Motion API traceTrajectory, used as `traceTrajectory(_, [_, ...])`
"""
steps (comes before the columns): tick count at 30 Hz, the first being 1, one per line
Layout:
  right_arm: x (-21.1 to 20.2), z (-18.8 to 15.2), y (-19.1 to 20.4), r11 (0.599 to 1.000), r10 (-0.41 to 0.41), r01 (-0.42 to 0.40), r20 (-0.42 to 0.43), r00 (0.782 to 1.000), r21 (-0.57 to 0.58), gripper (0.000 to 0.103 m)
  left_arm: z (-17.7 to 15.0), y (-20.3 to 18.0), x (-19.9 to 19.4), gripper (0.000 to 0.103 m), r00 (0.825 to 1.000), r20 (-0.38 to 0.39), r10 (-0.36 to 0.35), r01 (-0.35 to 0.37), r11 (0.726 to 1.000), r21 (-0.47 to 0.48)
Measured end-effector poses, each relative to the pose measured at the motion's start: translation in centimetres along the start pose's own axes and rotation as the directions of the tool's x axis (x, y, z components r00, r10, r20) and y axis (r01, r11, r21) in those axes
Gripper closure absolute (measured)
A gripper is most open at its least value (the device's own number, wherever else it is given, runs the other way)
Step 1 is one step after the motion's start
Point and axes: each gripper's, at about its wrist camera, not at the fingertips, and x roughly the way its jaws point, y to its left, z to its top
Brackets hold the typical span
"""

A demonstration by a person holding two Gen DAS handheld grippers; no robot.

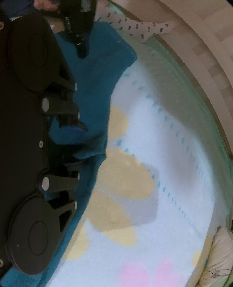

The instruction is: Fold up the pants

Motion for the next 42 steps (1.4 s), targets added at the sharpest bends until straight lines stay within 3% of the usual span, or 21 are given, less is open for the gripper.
traceTrajectory(2, [0.2, 0.5, -0.3, 0.999, 0.033, -0.033, -0.009, 0.999, 0.005, 0.057, -0.1, 0.0, 0.0, 0.093, 1.000, 0.002, 0.001, -0.001, 1.000, -0.001])
traceTrajectory(4, [0.4, 0.9, -0.5, 0.997, 0.068, -0.068, -0.006, 0.998, 0.023, 0.050, -0.1, 0.0, 0.0, 0.093, 1.000, 0.004, 0.000, 0.000, 1.000, -0.002])
traceTrajectory(9, [0.4, 0.7, -1.2, 0.989, 0.109, -0.113, 0.044, 0.993, 0.095, 0.050, -0.2, 0.1, -0.1, 0.093, 1.000, 0.011, -0.006, 0.007, 1.000, -0.025])
traceTrajectory(11, [0.2, 0.9, -1.3, 0.990, 0.099, -0.105, 0.063, 0.993, 0.097, 0.088, -0.3, 0.2, -0.2, 0.093, 1.000, 0.018, -0.008, 0.009, 1.000, -0.026])
traceTrajectory(12, [-0.1, 1.1, -1.3, 0.992, 0.074, -0.082, 0.085, 0.994, 0.091, 0.094, -0.2, 0.3, -0.3, 0.093, 1.000, 0.021, -0.010, 0.010, 1.000, -0.025])
traceTrajectory(16, [-0.1, 2.9, -1.0, 0.997, 0.026, -0.035, 0.139, 0.990, 0.066, 0.094, -0.1, 0.6, -0.4, 0.092, 0.999, 0.044, 0.016, -0.014, 0.999, -0.041])
traceTrajectory(20, [2.5, 3.6, -1.2, 0.998, -0.022, 0.018, 0.078, 0.997, 0.053, 0.095, 0.2, 0.6, -0.3, 0.092, 0.999, 0.037, 0.027, -0.026, 0.999, -0.032])
traceTrajectory(24, [2.5, 3.5, -2.8, 0.988, 0.026, -0.039, 0.094, 0.995, 0.146, 0.096, 0.0, 0.3, -0.3, 0.092, 0.998, 0.040, 0.041, -0.042, 0.999, 0.007])
traceTrajectory(26, [1.6, 3.3, -3.1, 0.985, 0.038, -0.053, 0.093, 0.995, 0.161, 0.095, 0.1, 0.5, -0.5, 0.092, 0.999, 0.034, 0.042, -0.042, 0.999, 0.011])
traceTrajectory(27, [1.0, 3.2, -3.1, 0.985, 0.035, -0.050, 0.095, 0.995, 0.162, 0.089, 0.2, 0.5, -0.6, 0.092, 0.999, 0.028, 0.041, -0.041, 0.999, 0.012])
traceTrajectory(28, [0.3, 3.2, -3.0, 0.986, 0.005, -0.022, 0.104, 0.995, 0.162, 0.072, 0.5, 0.7, -0.8, 0.092, 0.999, 0.026, 0.039, -0.039, 0.999, 0.010])
traceTrajectory(30, [-1.3, 3.0, -2.9, 0.985, -0.083, 0.060, 0.144, 0.986, 0.161, 0.049, 1.3, 1.0, -1.3, 0.092, 0.999, 0.038, 0.036, -0.037, 0.999, 0.003])
traceTrajectory(31, [-2.0, 3.0, -3.1, 0.985, -0.091, 0.063, 0.166, 0.982, 0.163, 0.044, 1.8, 1.1, -1.4, 0.092, 0.998, 0.047, 0.038, -0.038, 0.999, 0.002])
traceTrajectory(35, [-4.8, 2.3, -3.5, 0.980, -0.056, 0.013, 0.214, 0.975, 0.199, 0.044, 4.5, 0.9, -1.9, 0.092, 0.996, 0.086, 0.015, -0.017, 1.000, 0.021])
traceTrajectory(40, [-6.4, -0.3, -2.3, 0.981, -0.020, -0.026, 0.232, 0.973, 0.192, 0.044, 6.7, -0.7, 0.9, 0.092, 0.997, 0.027, -0.077, 0.075, 0.994, 0.082])
traceTrajectory(42, [-6.5, -1.4, -1.6, 0.984, -0.030, -0.010, 0.220, 0.975, 0.179, 0.045, 7.1, -1.3, 2.6, 0.093, 0.999, 0.011, -0.047, 0.046, 0.994, 0.095])
